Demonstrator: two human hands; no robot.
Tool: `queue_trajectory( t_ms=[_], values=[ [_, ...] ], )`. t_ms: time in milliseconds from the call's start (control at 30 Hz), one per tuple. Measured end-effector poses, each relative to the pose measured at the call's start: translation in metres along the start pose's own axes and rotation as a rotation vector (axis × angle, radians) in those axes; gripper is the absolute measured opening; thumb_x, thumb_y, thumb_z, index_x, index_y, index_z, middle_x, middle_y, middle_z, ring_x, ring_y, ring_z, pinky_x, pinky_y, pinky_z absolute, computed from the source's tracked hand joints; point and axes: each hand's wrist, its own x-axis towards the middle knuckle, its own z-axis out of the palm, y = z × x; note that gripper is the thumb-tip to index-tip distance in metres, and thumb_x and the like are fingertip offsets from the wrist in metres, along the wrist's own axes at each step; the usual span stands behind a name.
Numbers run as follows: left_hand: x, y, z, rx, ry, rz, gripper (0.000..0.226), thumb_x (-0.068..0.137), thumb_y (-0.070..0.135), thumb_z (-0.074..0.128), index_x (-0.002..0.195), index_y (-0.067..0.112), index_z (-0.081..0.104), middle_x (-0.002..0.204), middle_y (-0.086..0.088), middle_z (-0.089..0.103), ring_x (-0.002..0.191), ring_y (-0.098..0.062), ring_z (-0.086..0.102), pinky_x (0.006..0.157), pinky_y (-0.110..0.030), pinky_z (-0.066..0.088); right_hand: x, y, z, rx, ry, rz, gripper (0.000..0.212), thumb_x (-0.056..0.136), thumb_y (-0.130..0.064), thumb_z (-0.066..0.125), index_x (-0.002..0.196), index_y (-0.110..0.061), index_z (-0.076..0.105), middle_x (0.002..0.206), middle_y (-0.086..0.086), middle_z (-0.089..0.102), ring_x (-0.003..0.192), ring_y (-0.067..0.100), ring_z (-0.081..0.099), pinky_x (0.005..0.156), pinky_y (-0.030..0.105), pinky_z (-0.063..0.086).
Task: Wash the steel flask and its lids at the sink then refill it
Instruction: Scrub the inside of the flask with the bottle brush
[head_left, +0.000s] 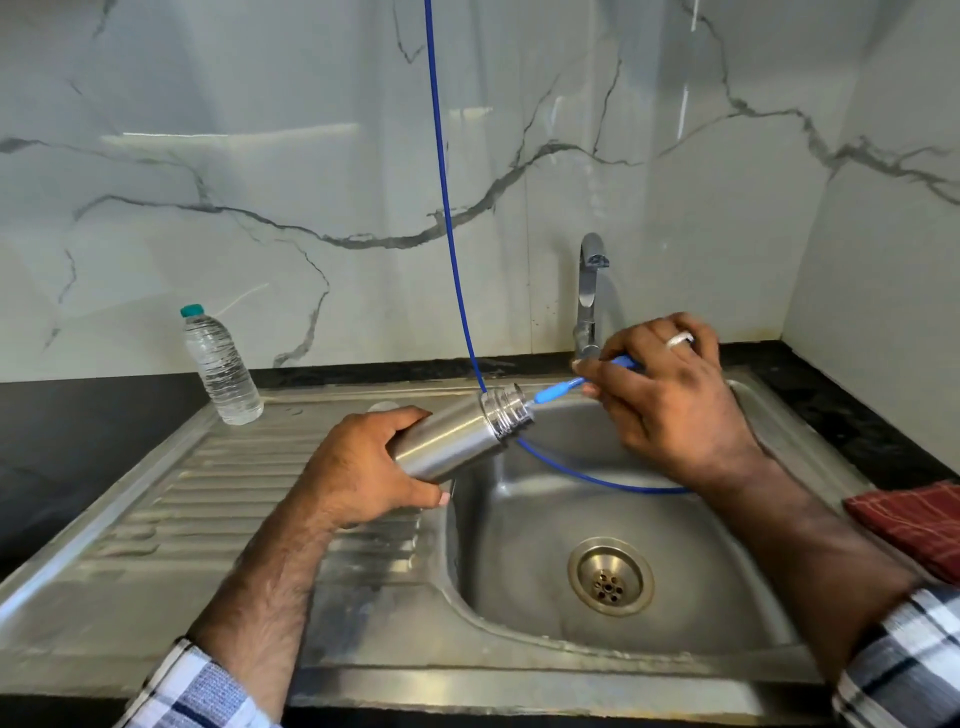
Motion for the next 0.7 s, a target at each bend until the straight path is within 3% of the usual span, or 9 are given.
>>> queue_trajectory(
  t_ms=[100, 200, 300, 367, 467, 533, 567, 633, 700],
  values=[
    [-0.001, 0.001, 0.001, -0.010, -0.008, 0.029, 0.088, 0.040, 0.063, 0.096, 0.122, 0.048, 0.068, 0.097, 0.021, 0.073, 0.083, 0.001, 0.069, 0.075, -0.028, 0.060, -0.004, 0.000, -0.001, -0.065, 0.064, -0.004, 0.023, 0.104, -0.031, 0.060, 0.098, -0.019, 0.078, 0.088, 0.005, 0.067, 0.079, 0.034, 0.063, 0.081, 0.045, 0.045],
    [-0.004, 0.001, -0.004, 0.053, -0.009, 0.044, 0.092, 0.041, 0.066, 0.091, 0.128, 0.051, 0.065, 0.099, 0.022, 0.072, 0.085, -0.001, 0.069, 0.078, -0.033, 0.063, 0.002, -0.002, -0.010, -0.011, -0.116, 0.034, 0.040, 0.103, -0.045, 0.047, 0.080, -0.020, 0.068, 0.074, 0.003, 0.066, 0.067, 0.037, 0.066, 0.058, 0.037, 0.044],
    [-0.006, 0.003, -0.007, 0.194, 0.030, 0.072, 0.098, 0.044, 0.068, 0.086, 0.137, 0.055, 0.058, 0.108, 0.024, 0.069, 0.091, -0.004, 0.066, 0.083, -0.032, 0.061, 0.016, 0.000, -0.011, 0.061, -0.591, 0.177, 0.053, 0.104, -0.061, 0.033, 0.078, -0.024, 0.061, 0.082, 0.007, 0.070, 0.085, 0.037, 0.069, 0.065, 0.036, 0.041],
    [-0.006, 0.005, -0.006, 0.212, 0.037, 0.076, 0.097, 0.046, 0.066, 0.087, 0.137, 0.053, 0.059, 0.107, 0.025, 0.068, 0.091, -0.006, 0.065, 0.084, -0.032, 0.060, 0.021, 0.001, -0.008, 0.081, -0.684, 0.271, 0.049, 0.105, -0.061, 0.039, 0.080, -0.026, 0.062, 0.085, 0.006, 0.069, 0.092, 0.034, 0.068, 0.072, 0.037, 0.046],
    [-0.002, 0.002, -0.003, 0.118, 0.038, 0.038, 0.091, 0.044, 0.063, 0.093, 0.130, 0.049, 0.065, 0.099, 0.024, 0.071, 0.085, -0.002, 0.067, 0.077, -0.030, 0.061, 0.013, -0.003, 0.000, 0.014, -0.283, 0.154, 0.038, 0.102, -0.053, 0.050, 0.094, -0.024, 0.074, 0.084, 0.002, 0.073, 0.085, 0.031, 0.070, 0.086, 0.042, 0.049],
    [0.000, -0.002, -0.003, -0.008, 0.039, 0.019, 0.085, 0.041, 0.061, 0.097, 0.121, 0.047, 0.069, 0.094, 0.023, 0.073, 0.083, -0.001, 0.069, 0.076, -0.031, 0.061, 0.010, -0.004, 0.003, -0.041, -0.028, 0.047, 0.029, 0.105, -0.041, 0.058, 0.098, -0.019, 0.076, 0.093, 0.001, 0.073, 0.091, 0.029, 0.068, 0.102, 0.048, 0.043],
    [0.000, -0.004, -0.003, -0.052, 0.037, 0.027, 0.081, 0.040, 0.060, 0.098, 0.115, 0.048, 0.070, 0.093, 0.023, 0.073, 0.083, -0.001, 0.069, 0.076, -0.031, 0.061, 0.008, -0.004, 0.004, -0.059, 0.054, 0.024, 0.026, 0.106, -0.035, 0.059, 0.097, -0.017, 0.076, 0.093, 0.002, 0.071, 0.090, 0.031, 0.067, 0.103, 0.049, 0.042],
    [-0.001, -0.002, -0.002, -0.098, 0.016, 0.062, 0.076, 0.039, 0.061, 0.098, 0.110, 0.050, 0.071, 0.094, 0.024, 0.073, 0.083, -0.003, 0.070, 0.076, -0.030, 0.059, 0.006, -0.007, 0.001, -0.090, 0.175, 0.015, 0.024, 0.104, -0.027, 0.061, 0.089, -0.015, 0.074, 0.084, 0.004, 0.067, 0.080, 0.034, 0.063, 0.090, 0.047, 0.044],
    [-0.003, 0.002, -0.001, -0.086, -0.032, 0.090, 0.081, 0.040, 0.063, 0.098, 0.116, 0.050, 0.071, 0.097, 0.022, 0.073, 0.087, -0.004, 0.071, 0.079, -0.032, 0.061, 0.005, -0.009, -0.004, -0.103, 0.186, 0.051, 0.028, 0.101, -0.027, 0.061, 0.076, -0.016, 0.067, 0.069, 0.005, 0.064, 0.065, 0.035, 0.061, 0.073, 0.042, 0.044]
  ],
)
